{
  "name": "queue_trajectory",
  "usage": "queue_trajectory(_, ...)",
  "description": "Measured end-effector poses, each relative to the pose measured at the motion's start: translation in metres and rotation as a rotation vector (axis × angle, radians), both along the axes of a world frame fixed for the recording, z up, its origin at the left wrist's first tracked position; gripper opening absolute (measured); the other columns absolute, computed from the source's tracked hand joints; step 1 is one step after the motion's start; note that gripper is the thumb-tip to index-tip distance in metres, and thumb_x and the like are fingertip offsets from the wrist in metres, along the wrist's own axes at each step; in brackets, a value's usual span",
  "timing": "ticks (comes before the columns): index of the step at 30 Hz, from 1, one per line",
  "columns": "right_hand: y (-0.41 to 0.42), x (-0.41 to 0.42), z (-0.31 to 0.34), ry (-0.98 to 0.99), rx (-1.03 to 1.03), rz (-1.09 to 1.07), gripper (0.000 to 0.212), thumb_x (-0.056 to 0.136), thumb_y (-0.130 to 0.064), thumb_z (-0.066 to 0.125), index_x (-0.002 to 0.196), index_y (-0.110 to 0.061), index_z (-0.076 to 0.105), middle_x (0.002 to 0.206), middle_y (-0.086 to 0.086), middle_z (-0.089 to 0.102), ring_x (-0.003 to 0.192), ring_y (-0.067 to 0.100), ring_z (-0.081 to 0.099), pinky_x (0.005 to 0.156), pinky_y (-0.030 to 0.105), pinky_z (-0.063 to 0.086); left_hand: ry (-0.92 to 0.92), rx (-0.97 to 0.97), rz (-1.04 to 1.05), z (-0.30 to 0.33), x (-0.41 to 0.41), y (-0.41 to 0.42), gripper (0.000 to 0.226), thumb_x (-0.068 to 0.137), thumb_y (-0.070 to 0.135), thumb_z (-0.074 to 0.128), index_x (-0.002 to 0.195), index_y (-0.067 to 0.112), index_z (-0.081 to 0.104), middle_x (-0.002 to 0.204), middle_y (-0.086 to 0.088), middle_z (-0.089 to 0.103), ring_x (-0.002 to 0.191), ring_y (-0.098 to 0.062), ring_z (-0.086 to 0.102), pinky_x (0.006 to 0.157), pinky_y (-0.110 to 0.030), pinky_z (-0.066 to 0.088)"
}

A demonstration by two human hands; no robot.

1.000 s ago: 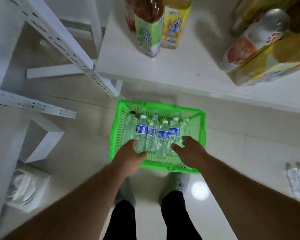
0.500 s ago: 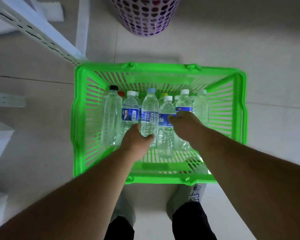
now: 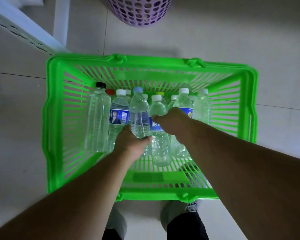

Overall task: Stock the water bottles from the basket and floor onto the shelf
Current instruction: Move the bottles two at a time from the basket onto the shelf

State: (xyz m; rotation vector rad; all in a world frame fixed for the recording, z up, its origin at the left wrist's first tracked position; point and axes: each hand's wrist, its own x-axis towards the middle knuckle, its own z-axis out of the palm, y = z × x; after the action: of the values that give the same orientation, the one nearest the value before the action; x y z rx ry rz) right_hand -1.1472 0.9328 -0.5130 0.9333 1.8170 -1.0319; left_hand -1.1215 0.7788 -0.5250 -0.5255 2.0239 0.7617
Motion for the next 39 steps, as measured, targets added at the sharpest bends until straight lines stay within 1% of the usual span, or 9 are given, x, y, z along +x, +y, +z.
queue_trajectory(5, 0.008, 0.011, 0.004, 0.033, -0.084, -0.099, 0.046, 0.082, -0.04, 0.079, 0.103, -0.002, 0.066, 0.067, 0.002, 0.049, 0.05, 0.014, 0.044, 0.041, 0.017, 0.033, -0.04, 0.091, 0.066, 0.011, 0.0, -0.015, 0.049, 0.073, 0.038, 0.084, 0.112, 0.021, 0.061, 0.111, 0.006, 0.069, 0.093, -0.011, 0.065, 0.076, -0.026, 0.048)
queue_trajectory(8, 0.008, 0.022, 0.012, 0.125, -0.115, -0.116, 0.043, 0.082, -0.044, 0.077, 0.112, -0.014, 0.07, 0.09, 0.005, 0.071, 0.072, 0.019, 0.067, 0.062, 0.026, 0.049, -0.053, 0.116, 0.083, 0.029, 0.001, -0.023, 0.066, 0.068, 0.045, 0.085, 0.122, 0.02, 0.056, 0.122, 0.008, 0.064, 0.104, -0.01, 0.063, 0.086, -0.031, 0.05)
queue_trajectory(10, 0.007, 0.028, 0.028, 0.194, -0.091, -0.109, 0.04, 0.083, -0.044, 0.076, 0.113, -0.019, 0.069, 0.103, 0.007, 0.074, 0.09, 0.022, 0.07, 0.077, 0.035, 0.055, -0.05, 0.158, 0.125, 0.048, 0.003, -0.027, 0.053, 0.069, 0.038, 0.086, 0.114, 0.025, 0.061, 0.111, 0.01, 0.069, 0.097, -0.006, 0.065, 0.074, -0.026, 0.05)
queue_trajectory(15, 0.009, 0.027, 0.104, 0.361, -0.059, -0.149, 0.02, 0.083, -0.042, 0.075, 0.095, -0.027, 0.071, 0.098, 0.003, 0.076, 0.092, 0.023, 0.072, 0.088, 0.048, 0.057, 0.069, 0.255, 0.173, 0.123, 0.004, -0.037, 0.031, 0.075, 0.014, 0.084, 0.093, 0.025, 0.062, 0.08, 0.022, 0.072, 0.076, 0.007, 0.066, 0.059, -0.007, 0.046)
queue_trajectory(18, 0.011, 0.017, 0.177, 0.432, -0.051, -0.144, 0.039, 0.077, -0.046, 0.078, 0.107, -0.022, 0.071, 0.097, -0.001, 0.076, 0.092, 0.019, 0.071, 0.088, 0.042, 0.057, 0.153, 0.299, 0.206, 0.189, 0.001, -0.043, 0.036, 0.074, 0.007, 0.084, 0.101, 0.017, 0.063, 0.086, 0.008, 0.073, 0.068, 0.005, 0.065, 0.059, -0.007, 0.044)
queue_trajectory(23, 0.003, 0.003, 0.326, 0.592, -0.087, -0.161, 0.025, 0.079, -0.032, 0.083, 0.102, -0.025, 0.076, 0.088, -0.008, 0.078, 0.074, 0.004, 0.067, 0.071, 0.025, 0.051, 0.298, 0.372, 0.239, 0.323, -0.001, -0.054, 0.042, 0.074, -0.001, 0.081, 0.107, 0.014, 0.061, 0.092, 0.001, 0.075, 0.074, -0.001, 0.069, 0.064, -0.013, 0.05)
queue_trajectory(29, -0.02, 0.013, 0.523, 0.782, -0.117, -0.132, 0.029, 0.076, -0.044, 0.08, 0.099, -0.028, 0.077, 0.094, -0.003, 0.078, 0.093, 0.017, 0.074, 0.089, 0.046, 0.056, 0.441, 0.456, 0.211, 0.497, 0.005, -0.083, 0.041, 0.073, 0.008, 0.083, 0.105, 0.026, 0.065, 0.094, 0.008, 0.074, 0.088, -0.003, 0.069, 0.077, -0.023, 0.052)
queue_trajectory(34, -0.045, 0.05, 0.666, 0.943, -0.149, -0.13, 0.025, 0.085, -0.024, 0.079, 0.109, -0.022, 0.074, 0.102, -0.006, 0.078, 0.098, 0.012, 0.073, 0.091, 0.038, 0.055, 0.555, 0.524, 0.158, 0.632, 0.03, -0.116, 0.051, 0.072, 0.006, 0.084, 0.114, 0.026, 0.063, 0.098, 0.008, 0.075, 0.091, -0.006, 0.069, 0.073, -0.014, 0.053)
queue_trajectory(39, -0.072, 0.089, 0.781, 1.084, -0.081, -0.087, 0.022, 0.084, -0.027, 0.079, 0.104, -0.026, 0.072, 0.098, -0.004, 0.077, 0.095, 0.017, 0.073, 0.09, 0.047, 0.057, 0.644, 0.575, 0.114, 0.734, 0.066, -0.149, 0.06, 0.072, 0.008, 0.084, 0.119, 0.035, 0.059, 0.104, 0.014, 0.074, 0.096, -0.003, 0.068, 0.075, -0.014, 0.052)
